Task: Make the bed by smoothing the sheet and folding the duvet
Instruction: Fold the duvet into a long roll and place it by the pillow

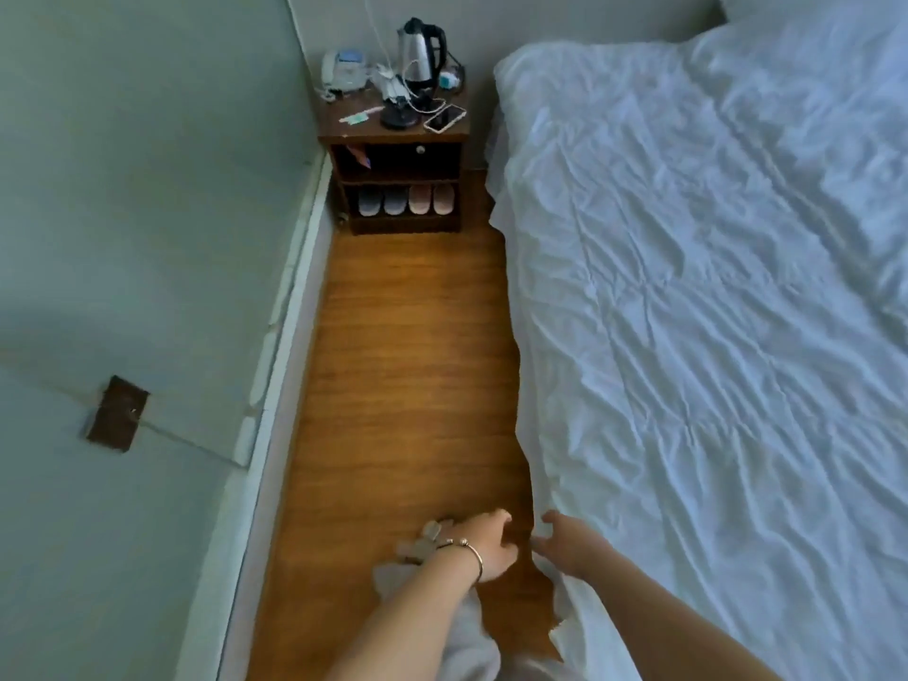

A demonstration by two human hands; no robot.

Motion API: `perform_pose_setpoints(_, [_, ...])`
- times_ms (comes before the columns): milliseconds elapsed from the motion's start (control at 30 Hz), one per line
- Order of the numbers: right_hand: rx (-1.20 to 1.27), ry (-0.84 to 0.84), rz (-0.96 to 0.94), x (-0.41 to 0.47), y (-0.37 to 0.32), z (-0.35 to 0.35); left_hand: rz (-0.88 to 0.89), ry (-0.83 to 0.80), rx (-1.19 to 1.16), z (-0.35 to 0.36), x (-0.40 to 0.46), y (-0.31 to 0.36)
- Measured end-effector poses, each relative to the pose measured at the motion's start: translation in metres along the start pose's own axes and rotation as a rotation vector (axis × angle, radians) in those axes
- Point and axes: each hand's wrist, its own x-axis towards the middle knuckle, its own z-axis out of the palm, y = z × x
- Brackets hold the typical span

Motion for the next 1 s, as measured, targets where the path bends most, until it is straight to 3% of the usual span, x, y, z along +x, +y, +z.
perform_pose_setpoints(267, [0.569,0.195,0.387,0.036,0.032,0.015,0.461,-0.224,0.508,-0.045,0.107,0.049])
perform_pose_setpoints(500, [0.528,0.593,0.709,0.043,0.027,0.071,0.958,-0.33,0.777,-0.014,0.165,0.073])
perform_pose_setpoints(667, [0.579,0.682,0.838,0.044,0.021,0.116,1.124,-0.347,0.892,0.014,0.193,0.056])
perform_pose_setpoints(800, [0.492,0.718,0.95,0.045,0.036,0.135,1.27,-0.284,0.832,0.025,0.208,0.046])
perform_pose_setpoints(900, [0.489,0.798,0.886,0.037,0.052,0.142,1.34,-0.259,0.79,0.034,0.208,0.046])
perform_pose_setpoints(1000, [0.726,0.825,0.789,0.02,0.069,0.136,1.29,-0.319,0.836,0.04,0.192,0.055])
